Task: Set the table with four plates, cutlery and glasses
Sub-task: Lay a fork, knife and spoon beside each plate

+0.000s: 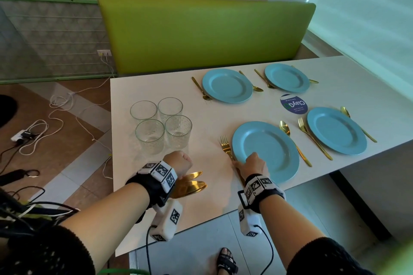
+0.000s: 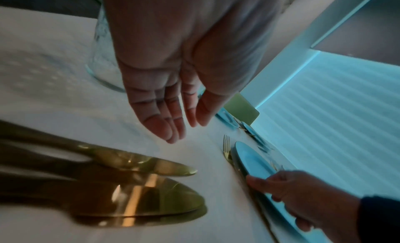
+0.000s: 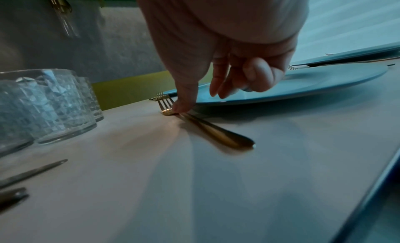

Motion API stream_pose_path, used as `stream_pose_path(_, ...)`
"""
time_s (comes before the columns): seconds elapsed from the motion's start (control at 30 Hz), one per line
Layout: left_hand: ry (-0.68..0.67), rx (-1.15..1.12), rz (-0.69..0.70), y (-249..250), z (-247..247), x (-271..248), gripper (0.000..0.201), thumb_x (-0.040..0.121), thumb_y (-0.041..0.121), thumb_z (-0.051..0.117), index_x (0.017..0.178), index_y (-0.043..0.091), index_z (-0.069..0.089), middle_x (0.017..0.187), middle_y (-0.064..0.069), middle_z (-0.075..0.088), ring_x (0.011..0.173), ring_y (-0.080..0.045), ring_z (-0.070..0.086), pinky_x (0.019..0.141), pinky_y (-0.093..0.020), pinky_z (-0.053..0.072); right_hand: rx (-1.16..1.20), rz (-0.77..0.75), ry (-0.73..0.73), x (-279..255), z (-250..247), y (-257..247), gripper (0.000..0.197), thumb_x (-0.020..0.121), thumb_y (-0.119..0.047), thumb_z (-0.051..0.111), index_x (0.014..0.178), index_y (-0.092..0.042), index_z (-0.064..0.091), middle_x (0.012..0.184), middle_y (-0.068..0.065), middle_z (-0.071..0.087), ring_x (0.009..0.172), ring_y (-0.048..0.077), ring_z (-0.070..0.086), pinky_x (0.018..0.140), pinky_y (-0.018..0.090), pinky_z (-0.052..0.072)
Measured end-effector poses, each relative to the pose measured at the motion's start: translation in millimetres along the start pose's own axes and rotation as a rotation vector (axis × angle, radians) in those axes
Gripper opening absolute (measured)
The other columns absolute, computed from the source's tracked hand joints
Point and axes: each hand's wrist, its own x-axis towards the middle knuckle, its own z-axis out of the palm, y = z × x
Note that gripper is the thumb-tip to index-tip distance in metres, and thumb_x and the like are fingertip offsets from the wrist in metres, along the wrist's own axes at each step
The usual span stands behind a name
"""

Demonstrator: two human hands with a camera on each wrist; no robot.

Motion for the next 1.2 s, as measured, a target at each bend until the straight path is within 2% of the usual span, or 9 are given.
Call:
stream_pose_path(0.07,0.018,0.261,0.003,-10,-4,-6,0.007,0.088,0.021,0.056,0.092,0.015,0.057,0.107,-0.01,0.062,0.109,-0.027,0.06,0.086,-0.029,0.046,0.005,-0.041,0.0,-5,0,2,0.055,0.083,-0.045,0.066,0.119,-0.007,0.051,0.117,0.012,0.06,0.107,0.03,0.06,0.086,0.037,0.049)
stream_pose_path(0.1,0.025,0.354,-0.013,-17,-5,-7,0.023,0.086,0.024,0.059,0.106,0.013,0.057,0.118,-0.01,0.059,0.117,-0.027,0.055,0.091,-0.028,0.044,0.004,-0.068,-0.001,-8,0,2,0.053,0.084,-0.046,0.064,0.118,-0.008,0.051,0.117,0.011,0.06,0.107,0.028,0.06,0.087,0.037,0.05)
stream_pose_path(0.17,-0.005,0.501,-0.058,-31,-6,-10,0.058,0.081,0.031,0.067,0.129,0.01,0.044,0.134,-0.012,0.046,0.125,-0.028,0.047,0.099,-0.032,0.042,-0.002,-0.115,-0.001,-16,-2,2,0.048,0.086,-0.043,0.062,0.118,-0.009,0.051,0.117,0.01,0.059,0.106,0.027,0.06,0.089,0.037,0.051)
stream_pose_path(0.23,-0.036,0.658,-0.083,-45,-7,-16,0.069,0.078,0.033,0.07,0.133,0.01,0.037,0.138,-0.013,0.037,0.128,-0.03,0.04,0.102,-0.034,0.04,-0.03,-0.154,-0.015,-26,-3,2,0.042,0.088,-0.039,0.062,0.117,-0.009,0.052,0.117,0.01,0.057,0.106,0.026,0.059,0.09,0.036,0.05)
stream_pose_path(0.43,-0.025,0.834,0.066,-75,-3,-24,0.038,0.092,0.011,0.047,0.13,0.004,0.047,0.137,-0.014,0.038,0.128,-0.031,0.039,0.104,-0.034,0.038,-0.091,-0.314,-0.044,-59,9,-1,0.031,0.091,-0.024,0.059,0.118,-0.009,0.055,0.126,0.009,0.051,0.115,0.023,0.052,0.095,0.029,0.041)
stream_pose_path(0.63,-0.062,0.939,0.167,-83,-2,-22,0.036,0.093,0.001,0.034,0.12,-0.001,0.059,0.127,-0.017,0.057,0.117,-0.03,0.056,0.096,-0.03,0.043,-0.024,-0.374,-0.061,-70,22,-1,0.027,0.09,-0.015,0.059,0.115,-0.003,0.057,0.125,0.012,0.05,0.115,0.022,0.05,0.086,0.017,0.035)
stream_pose_path(0.83,-0.077,1.068,0.244,-77,-2,-24,0.033,0.093,-0.001,0.038,0.121,-0.002,0.056,0.127,-0.018,0.056,0.117,-0.032,0.056,0.097,-0.033,0.044,-0.049,-0.382,-0.039,-72,31,6,0.023,0.087,-0.019,0.063,0.107,-0.008,0.061,0.118,0.009,0.055,0.105,0.023,0.058,0.093,0.033,0.048)
stream_pose_path(1.07,-0.048,1.082,0.284,-73,4,-29,0.034,0.093,-0.004,0.037,0.125,-0.002,0.051,0.13,-0.02,0.051,0.12,-0.033,0.052,0.097,-0.034,0.043,-0.081,-0.382,-0.054,-71,33,8,0.02,0.087,-0.021,0.062,0.105,-0.012,0.062,0.112,0.005,0.057,0.101,0.021,0.06,0.092,0.034,0.05)
stream_pose_path(1.2,-0.014,1.073,0.26,-77,11,-25,0.037,0.093,-0.007,0.034,0.127,-0.003,0.046,0.132,-0.019,0.049,0.125,-0.032,0.046,0.101,-0.036,0.041,-0.078,-0.389,-0.077,-74,34,6,0.018,0.087,-0.02,0.061,0.102,-0.011,0.064,0.095,-0.001,0.049,0.085,0.015,0.051,0.087,0.033,0.051)
